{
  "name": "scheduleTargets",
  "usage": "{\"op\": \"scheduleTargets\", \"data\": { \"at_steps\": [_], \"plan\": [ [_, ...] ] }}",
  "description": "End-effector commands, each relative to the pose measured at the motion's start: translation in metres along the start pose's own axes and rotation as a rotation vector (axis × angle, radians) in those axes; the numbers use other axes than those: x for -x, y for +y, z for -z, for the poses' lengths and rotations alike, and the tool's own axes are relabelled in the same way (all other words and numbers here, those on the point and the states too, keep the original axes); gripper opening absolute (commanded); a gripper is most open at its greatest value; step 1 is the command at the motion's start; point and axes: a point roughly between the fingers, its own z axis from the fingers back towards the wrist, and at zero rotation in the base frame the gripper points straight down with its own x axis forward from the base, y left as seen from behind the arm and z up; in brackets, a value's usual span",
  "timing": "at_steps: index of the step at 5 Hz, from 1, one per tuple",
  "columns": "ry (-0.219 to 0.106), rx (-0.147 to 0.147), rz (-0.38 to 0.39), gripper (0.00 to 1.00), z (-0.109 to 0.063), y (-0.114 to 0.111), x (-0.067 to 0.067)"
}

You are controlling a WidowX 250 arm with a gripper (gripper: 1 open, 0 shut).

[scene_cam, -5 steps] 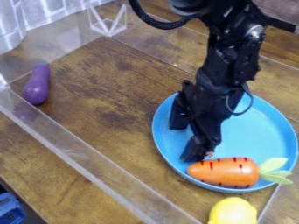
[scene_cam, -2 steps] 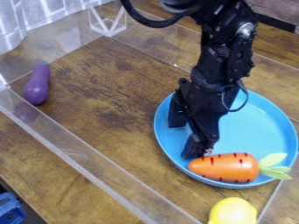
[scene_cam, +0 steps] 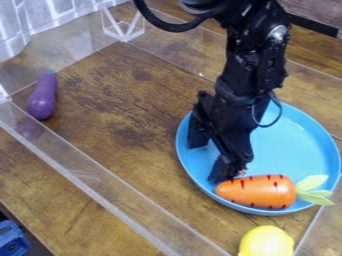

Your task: Move the carrot to the right side

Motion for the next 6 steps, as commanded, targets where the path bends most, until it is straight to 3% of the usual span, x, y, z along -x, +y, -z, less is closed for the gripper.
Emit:
{"op": "scheduleTargets", "data": {
  "at_steps": [1,3,5,6],
  "plan": [
    [0.046,0.014,-0.096,1.00,0.009,0.005,0.005],
    [0.049,0.020,-0.054,1.00,-0.001,0.006,-0.003],
    [0.082,0.042,-0.213,1.00,0.003,0.010,0.001],
    [0.081,0.044,-0.174,1.00,0.002,0.015,0.002]
  ]
}}
